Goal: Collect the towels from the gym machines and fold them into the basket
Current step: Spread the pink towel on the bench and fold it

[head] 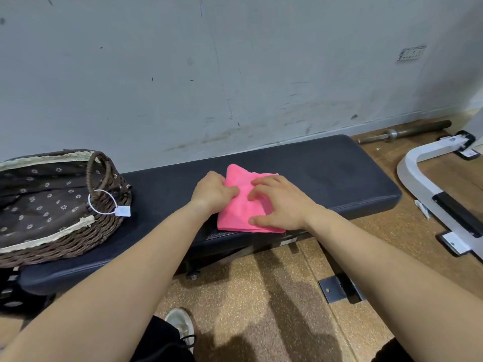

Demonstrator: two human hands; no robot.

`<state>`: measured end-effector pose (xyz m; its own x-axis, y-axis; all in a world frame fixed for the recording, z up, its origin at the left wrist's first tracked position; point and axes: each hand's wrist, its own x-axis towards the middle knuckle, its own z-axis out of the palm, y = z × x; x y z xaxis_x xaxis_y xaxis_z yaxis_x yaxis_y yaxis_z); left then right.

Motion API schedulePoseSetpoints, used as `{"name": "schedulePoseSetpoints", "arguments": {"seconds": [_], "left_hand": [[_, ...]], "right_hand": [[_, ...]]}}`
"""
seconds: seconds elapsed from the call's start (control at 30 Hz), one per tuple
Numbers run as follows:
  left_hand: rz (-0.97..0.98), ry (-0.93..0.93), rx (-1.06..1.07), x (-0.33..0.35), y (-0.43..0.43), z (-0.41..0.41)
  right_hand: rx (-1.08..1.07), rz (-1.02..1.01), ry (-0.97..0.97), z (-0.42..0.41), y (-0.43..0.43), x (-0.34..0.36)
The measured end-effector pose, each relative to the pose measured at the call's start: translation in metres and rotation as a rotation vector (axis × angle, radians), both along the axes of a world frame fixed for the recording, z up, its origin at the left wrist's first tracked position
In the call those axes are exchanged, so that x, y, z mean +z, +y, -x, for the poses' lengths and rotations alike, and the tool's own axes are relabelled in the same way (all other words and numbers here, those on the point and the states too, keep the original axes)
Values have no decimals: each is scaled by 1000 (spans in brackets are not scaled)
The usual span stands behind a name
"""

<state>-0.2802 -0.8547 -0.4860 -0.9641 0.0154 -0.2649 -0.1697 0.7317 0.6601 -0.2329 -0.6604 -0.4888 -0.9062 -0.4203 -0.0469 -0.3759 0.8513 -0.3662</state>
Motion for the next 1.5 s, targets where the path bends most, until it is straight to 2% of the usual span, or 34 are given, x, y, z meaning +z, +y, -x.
{"name": "schedulePoseSetpoints", "arguments": {"seconds": [0.07,0.13,0.2,0.27,0.33,0.4,0.47,0.53,0.67,0.73,0.9,1.03,1.2,1.33,1.4,1.5], "left_hand": [[-143,1,19,2,0,0],[-149,31,-31,4,-4,3],[-104,79,-170,9,-11,8],[-153,55,-359,17,-18,12],[-176,20,-510,24,-21,14],[-123,38,-576,28,-17,15],[-75,80,-553,30,-10,16],[-8,100,-441,31,-8,17],[139,-100,-370,29,-24,15],[58,-135,-318,27,-31,11],[-312,-171,6,23,-22,2],[-553,-226,143,22,-11,-2],[-524,-190,109,24,-13,2],[-502,-134,-9,28,-24,1],[-410,-70,-102,27,-32,0],[-172,40,-232,24,-41,-3]], "right_hand": [[-16,15,-27,-2,-3,-2],[-15,-12,-7,-3,-8,1],[-62,-10,67,2,-9,10],[-179,76,134,8,-4,18],[-308,201,11,15,2,25],[-350,329,-237,23,6,26],[-340,403,-388,31,12,21],[-368,473,-425,36,17,18],[-476,535,-471,36,31,18],[-504,554,-507,36,35,20],[-531,682,-538,36,33,25],[-539,669,-529,35,30,24],[-525,657,-432,33,32,23],[-439,758,-408,28,37,23],[-392,754,-385,26,40,20],[-322,655,-290,21,46,14]]}}
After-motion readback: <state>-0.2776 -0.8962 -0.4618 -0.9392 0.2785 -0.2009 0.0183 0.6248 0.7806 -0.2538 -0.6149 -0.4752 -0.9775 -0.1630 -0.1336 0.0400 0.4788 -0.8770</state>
